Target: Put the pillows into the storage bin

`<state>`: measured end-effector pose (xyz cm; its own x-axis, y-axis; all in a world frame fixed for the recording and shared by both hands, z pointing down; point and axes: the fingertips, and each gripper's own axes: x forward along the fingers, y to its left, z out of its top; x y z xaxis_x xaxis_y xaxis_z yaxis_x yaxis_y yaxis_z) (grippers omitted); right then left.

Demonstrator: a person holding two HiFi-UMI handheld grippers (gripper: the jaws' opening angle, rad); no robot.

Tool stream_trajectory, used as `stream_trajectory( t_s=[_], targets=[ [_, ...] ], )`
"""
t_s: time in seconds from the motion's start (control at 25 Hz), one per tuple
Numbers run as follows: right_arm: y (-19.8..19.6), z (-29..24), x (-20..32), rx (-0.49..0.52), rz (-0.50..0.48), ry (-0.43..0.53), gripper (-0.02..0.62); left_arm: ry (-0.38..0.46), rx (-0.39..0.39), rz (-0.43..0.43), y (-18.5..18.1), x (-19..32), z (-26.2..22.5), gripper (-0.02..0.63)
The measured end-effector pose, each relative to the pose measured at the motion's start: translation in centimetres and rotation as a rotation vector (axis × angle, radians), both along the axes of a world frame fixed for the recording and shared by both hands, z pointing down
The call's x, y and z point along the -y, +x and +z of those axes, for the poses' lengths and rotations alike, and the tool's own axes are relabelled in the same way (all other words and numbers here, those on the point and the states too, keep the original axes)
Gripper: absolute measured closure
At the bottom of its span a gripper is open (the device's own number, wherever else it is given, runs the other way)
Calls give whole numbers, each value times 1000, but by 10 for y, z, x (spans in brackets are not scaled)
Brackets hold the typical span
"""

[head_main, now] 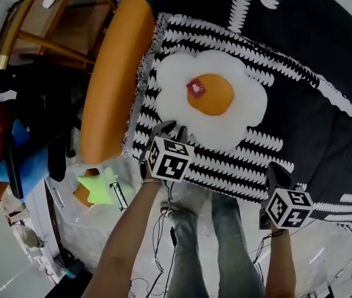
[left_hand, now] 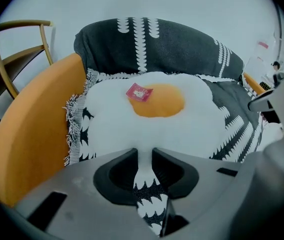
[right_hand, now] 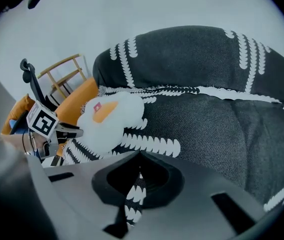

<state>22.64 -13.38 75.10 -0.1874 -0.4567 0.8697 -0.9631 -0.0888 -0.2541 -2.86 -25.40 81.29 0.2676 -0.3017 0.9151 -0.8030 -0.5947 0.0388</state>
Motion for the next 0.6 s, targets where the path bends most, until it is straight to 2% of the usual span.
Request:
stream_trajectory(
  t_s=[0.08,0.16,0.36,0.6],
  targets=[
    [0,-2,2,1,-1,1,594,0,-20,-24,-1,2,-1,564],
    [1,-3,4,0,-3,6,594,6,-25,-33,-2,2,-3,580],
    [5,-5,10,2,-5,40,594,5,-44,-79,-2,1,-7,589],
    [6,-31,23,-18,-8,24,594,-8,-69,-92,-2,8,-30,594]
  ],
)
